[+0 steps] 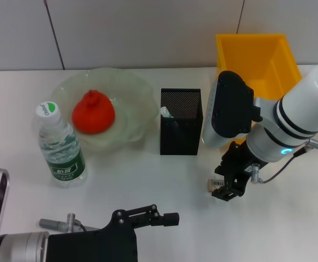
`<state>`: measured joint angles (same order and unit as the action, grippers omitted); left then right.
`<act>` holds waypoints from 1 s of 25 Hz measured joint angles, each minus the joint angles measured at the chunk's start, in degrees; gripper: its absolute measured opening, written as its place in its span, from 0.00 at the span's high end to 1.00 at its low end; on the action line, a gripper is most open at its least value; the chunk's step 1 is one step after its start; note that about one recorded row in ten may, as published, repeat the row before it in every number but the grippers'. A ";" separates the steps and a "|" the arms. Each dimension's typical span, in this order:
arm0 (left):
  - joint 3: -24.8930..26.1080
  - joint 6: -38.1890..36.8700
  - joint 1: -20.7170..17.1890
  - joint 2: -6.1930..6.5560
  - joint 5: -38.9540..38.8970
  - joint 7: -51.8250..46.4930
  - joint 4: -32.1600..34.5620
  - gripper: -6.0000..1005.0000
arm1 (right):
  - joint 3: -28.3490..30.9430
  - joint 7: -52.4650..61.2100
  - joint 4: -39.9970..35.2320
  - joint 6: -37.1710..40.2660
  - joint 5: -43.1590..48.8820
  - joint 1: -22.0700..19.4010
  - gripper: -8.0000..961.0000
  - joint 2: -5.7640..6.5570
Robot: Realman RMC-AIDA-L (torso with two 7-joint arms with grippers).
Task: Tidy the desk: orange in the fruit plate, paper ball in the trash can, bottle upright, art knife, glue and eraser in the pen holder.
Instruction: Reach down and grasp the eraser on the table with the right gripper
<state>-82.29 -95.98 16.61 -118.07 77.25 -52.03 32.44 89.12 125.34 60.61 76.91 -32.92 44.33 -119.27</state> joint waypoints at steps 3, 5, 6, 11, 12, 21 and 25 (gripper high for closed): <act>-0.10 0.01 0.00 0.04 0.00 0.00 0.07 0.23 | -0.01 0.02 -0.11 -0.38 -0.19 0.06 0.47 0.00; -0.13 0.00 0.00 0.04 0.00 0.00 0.06 0.23 | -0.01 0.03 -0.35 -0.76 -0.31 0.08 0.47 0.00; -0.21 0.01 0.00 0.04 0.00 0.00 0.03 0.23 | -0.01 0.04 -0.60 -0.86 -0.32 0.14 0.47 0.00; -0.24 0.01 0.00 0.04 0.00 0.00 0.08 0.23 | -0.39 0.06 -1.78 -1.50 -0.45 0.51 0.48 0.00; -0.24 0.01 0.00 0.04 0.00 0.00 0.10 0.23 | -0.45 0.08 -1.79 -1.50 -0.47 0.51 0.49 0.00; -0.33 0.01 0.07 0.04 0.00 0.00 0.10 0.23 | -0.46 0.14 -3.10 -1.51 -0.55 0.81 0.66 0.00; -0.33 0.01 0.09 0.04 0.00 0.00 0.08 0.23 | -0.44 0.16 -3.14 -1.56 -0.56 0.84 0.68 0.00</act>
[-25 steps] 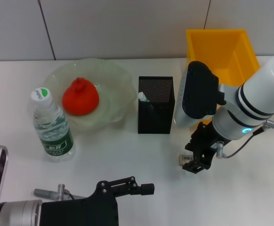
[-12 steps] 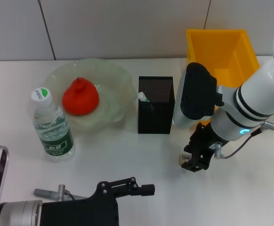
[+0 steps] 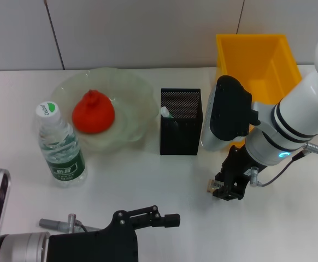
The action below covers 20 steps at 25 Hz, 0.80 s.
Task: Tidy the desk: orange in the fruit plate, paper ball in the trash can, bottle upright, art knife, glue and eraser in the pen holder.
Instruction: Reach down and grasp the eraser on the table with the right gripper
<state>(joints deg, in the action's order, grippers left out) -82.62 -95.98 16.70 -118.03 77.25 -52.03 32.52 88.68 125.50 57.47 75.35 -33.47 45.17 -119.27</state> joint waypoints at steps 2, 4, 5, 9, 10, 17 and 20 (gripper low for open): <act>0.00 0.00 0.00 0.00 0.00 0.00 0.00 0.23 | 0.00 0.01 0.15 -0.01 -0.02 0.01 0.69 0.00; 0.00 0.00 0.00 0.00 0.00 0.00 0.00 0.23 | 0.08 0.00 0.37 -0.01 -0.02 0.05 0.71 0.00; 0.00 0.00 0.00 0.00 0.00 0.00 0.00 0.23 | 0.10 -0.01 0.42 0.02 -0.02 0.09 0.71 0.00; 0.00 -0.01 0.01 0.00 0.00 0.00 -0.11 0.23 | 0.08 -0.18 0.36 0.10 -0.02 0.11 0.73 0.00; 0.00 -0.02 0.00 0.00 0.00 0.00 -0.19 0.23 | 0.07 -0.27 0.27 0.14 -0.02 0.11 0.74 0.00; 0.00 -0.06 0.01 0.00 0.00 0.00 -0.01 0.23 | 0.07 -0.31 0.68 0.41 -0.04 -0.02 0.75 0.00; 0.00 -0.07 -0.03 0.00 0.00 0.00 0.01 0.23 | 0.52 -0.14 2.56 1.13 -0.02 -0.56 0.75 0.12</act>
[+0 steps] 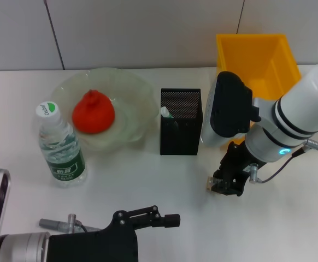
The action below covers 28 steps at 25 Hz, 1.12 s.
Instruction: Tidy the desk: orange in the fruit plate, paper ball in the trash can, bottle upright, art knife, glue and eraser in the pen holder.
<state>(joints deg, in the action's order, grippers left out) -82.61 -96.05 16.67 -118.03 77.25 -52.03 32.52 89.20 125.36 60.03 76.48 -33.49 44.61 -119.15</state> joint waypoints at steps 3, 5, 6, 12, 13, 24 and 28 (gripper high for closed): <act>0.00 -0.01 -0.04 0.00 0.00 0.00 0.00 0.23 | 0.34 0.04 0.67 0.69 0.01 -0.13 0.75 0.04; 0.00 -0.02 -0.06 0.00 0.00 0.00 0.00 0.23 | 0.64 0.07 1.11 1.18 0.00 -0.20 0.75 0.08; 0.00 -0.02 -0.06 0.00 0.00 0.00 0.00 0.23 | 0.64 0.07 1.11 1.18 0.00 -0.20 0.75 0.08; 0.33 -0.40 -0.06 0.00 0.00 0.00 -0.15 0.23 | 3.37 0.84 7.84 7.24 -0.39 -0.94 0.75 0.03; 0.36 -0.49 -0.06 0.00 0.00 0.00 -0.18 0.23 | 4.82 1.12 9.60 9.10 -0.98 -0.96 0.75 0.01; 0.44 -0.65 -0.06 0.00 0.00 0.00 -0.21 0.24 | 14.93 6.06 24.75 17.75 -2.10 0.37 0.75 0.25; 0.44 -0.89 -0.06 0.00 0.00 0.00 -0.06 0.24 | 15.47 6.73 26.05 15.70 0.51 0.66 0.75 0.32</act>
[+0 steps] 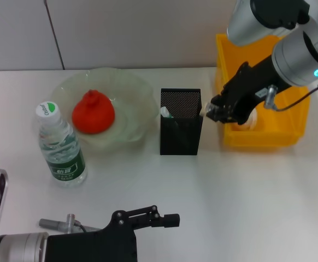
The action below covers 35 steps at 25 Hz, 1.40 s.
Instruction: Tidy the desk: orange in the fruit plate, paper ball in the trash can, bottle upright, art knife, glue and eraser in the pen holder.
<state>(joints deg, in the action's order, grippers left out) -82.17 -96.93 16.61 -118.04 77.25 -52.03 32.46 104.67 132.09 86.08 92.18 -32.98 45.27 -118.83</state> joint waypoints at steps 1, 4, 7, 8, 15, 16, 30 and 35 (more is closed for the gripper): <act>0.00 0.00 0.00 0.00 0.00 0.00 0.00 0.24 | 0.00 0.00 0.00 0.00 0.00 0.00 0.75 0.00; 0.00 -0.15 0.00 0.00 0.00 0.00 0.02 0.24 | -0.05 0.03 -0.15 -2.42 0.95 0.00 0.75 0.00; 0.00 -0.19 0.00 0.00 0.00 0.00 0.06 0.24 | -0.66 0.02 -1.78 -6.71 1.71 -0.02 0.74 0.00; 0.00 -0.19 0.00 0.00 0.00 0.00 0.06 0.24 | -0.66 0.02 -1.78 -6.71 1.71 -0.02 0.74 0.00; 0.00 -0.27 0.00 0.07 0.00 0.00 -0.01 0.24 | -5.30 0.03 -5.97 -15.65 0.93 0.00 0.72 -0.21; 0.00 -0.27 0.00 0.07 0.00 0.00 -0.01 0.24 | -5.30 0.03 -5.97 -15.65 0.93 0.00 0.72 -0.21; 0.00 -0.49 -0.25 0.47 0.00 0.02 -0.26 0.24 | -12.89 -0.12 -14.10 -28.02 0.20 -0.40 0.68 -0.35; 0.13 -1.48 -0.55 0.74 0.00 0.00 0.02 0.24 | -13.32 0.40 -13.97 -27.61 0.19 -1.06 0.66 -0.39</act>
<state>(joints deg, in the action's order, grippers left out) -82.05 -98.42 16.06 -117.29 77.25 -52.03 32.48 91.34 132.48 72.12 64.57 -32.79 44.21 -119.22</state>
